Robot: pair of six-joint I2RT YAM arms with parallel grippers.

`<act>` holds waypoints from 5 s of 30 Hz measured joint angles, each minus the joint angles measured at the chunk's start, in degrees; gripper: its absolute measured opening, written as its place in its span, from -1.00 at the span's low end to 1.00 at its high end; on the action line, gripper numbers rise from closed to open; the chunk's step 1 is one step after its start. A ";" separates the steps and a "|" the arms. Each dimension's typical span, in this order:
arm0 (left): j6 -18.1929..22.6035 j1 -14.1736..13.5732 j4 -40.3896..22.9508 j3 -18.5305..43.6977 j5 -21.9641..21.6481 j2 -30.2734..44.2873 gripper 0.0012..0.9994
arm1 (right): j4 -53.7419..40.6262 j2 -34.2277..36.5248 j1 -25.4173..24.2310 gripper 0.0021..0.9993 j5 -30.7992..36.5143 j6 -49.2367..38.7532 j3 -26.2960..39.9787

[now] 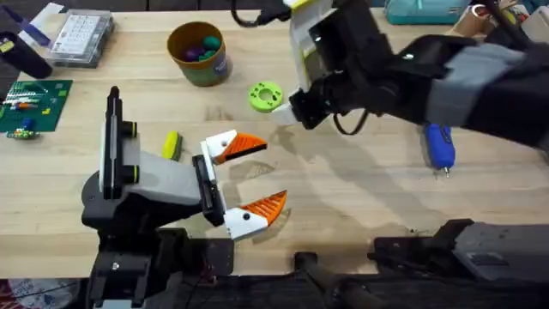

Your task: Pick up the gripper from the table and insert it into the empty holder that is missing its gripper. Then pick up a screw, insert it into the mounting hole, and use the screwdriver to tighten it. Finally, clean up the table by picking up the vegetable and placing it into the bucket.

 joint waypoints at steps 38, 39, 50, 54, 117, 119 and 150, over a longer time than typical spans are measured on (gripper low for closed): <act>0.00 0.00 0.01 0.00 0.01 0.00 0.97 | 9.76 19.99 0.00 -0.14 4.39 -0.70 9.18; 0.00 0.00 0.02 0.00 0.01 0.00 0.97 | 9.86 20.28 0.00 -0.14 4.39 -0.70 9.18; 0.00 0.00 0.02 0.00 0.01 0.00 0.97 | 11.03 20.74 0.00 -0.14 4.39 -0.70 9.24; 0.00 0.00 0.00 0.00 0.01 -0.02 0.97 | 11.03 20.74 0.00 -0.14 4.39 -0.70 9.24; 0.00 0.00 0.00 0.00 0.01 0.00 0.97 | -3.20 9.23 1.11 -1.00 4.58 -2.19 18.73; 0.00 0.00 0.00 0.00 0.01 0.00 0.97 | -3.98 6.74 1.93 -1.00 4.58 -2.19 18.79; 0.00 0.00 0.02 0.00 0.01 0.00 0.97 | -17.15 -12.04 21.51 -1.00 -2.11 -0.42 21.94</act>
